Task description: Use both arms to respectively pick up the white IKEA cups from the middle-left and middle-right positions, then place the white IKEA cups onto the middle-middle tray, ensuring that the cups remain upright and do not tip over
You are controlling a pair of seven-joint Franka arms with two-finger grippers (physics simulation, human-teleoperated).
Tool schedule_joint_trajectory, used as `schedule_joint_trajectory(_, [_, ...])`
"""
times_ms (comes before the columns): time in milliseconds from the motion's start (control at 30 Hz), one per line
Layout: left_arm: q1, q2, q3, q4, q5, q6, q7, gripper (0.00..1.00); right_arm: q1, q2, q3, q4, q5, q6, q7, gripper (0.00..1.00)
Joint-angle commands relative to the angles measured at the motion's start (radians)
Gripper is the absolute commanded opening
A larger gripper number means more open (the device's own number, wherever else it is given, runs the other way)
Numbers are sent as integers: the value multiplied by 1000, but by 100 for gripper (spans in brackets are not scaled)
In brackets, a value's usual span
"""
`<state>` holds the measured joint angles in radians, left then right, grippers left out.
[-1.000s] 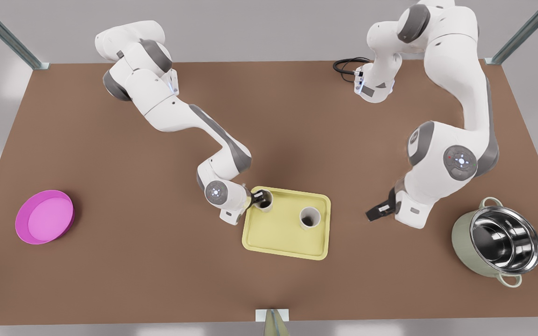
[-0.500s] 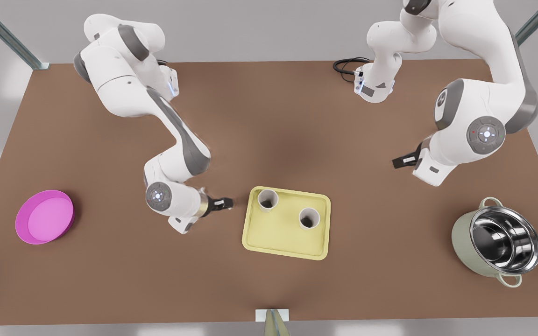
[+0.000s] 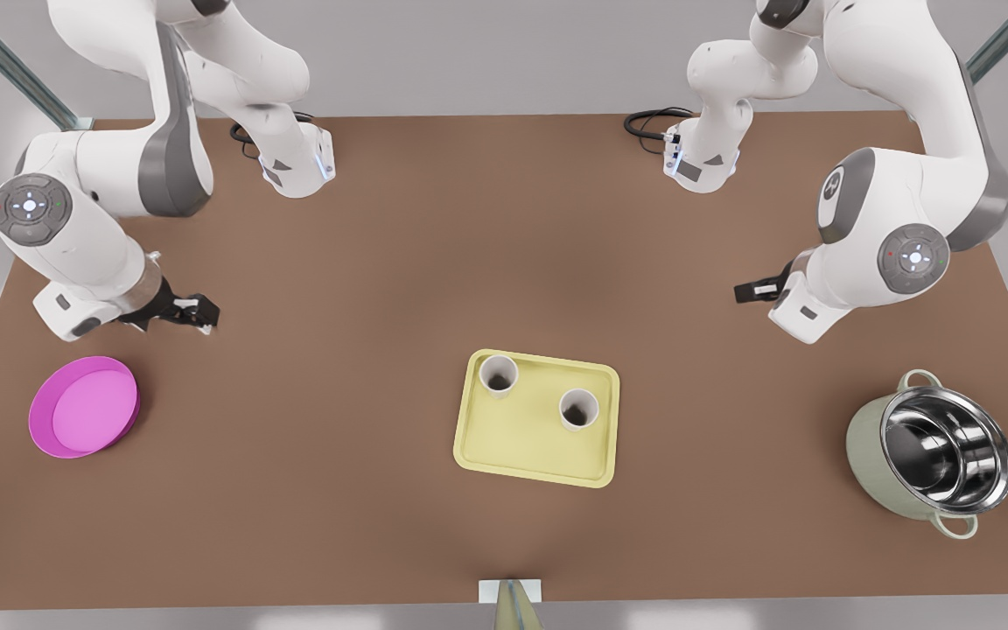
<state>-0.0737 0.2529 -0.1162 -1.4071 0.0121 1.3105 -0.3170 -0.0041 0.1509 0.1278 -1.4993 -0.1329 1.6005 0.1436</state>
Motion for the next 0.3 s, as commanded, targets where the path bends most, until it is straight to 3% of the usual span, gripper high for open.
schedule_joint_trajectory(0, [0,-1,0,0,0,-7,82,100,1,-7,0,-5,19,-34,-119,100])
schedule_joint_trajectory(267, [-3,-1,-2,0,-1,-19,82,100,-5,-8,1,-4,18,-40,-124,100])
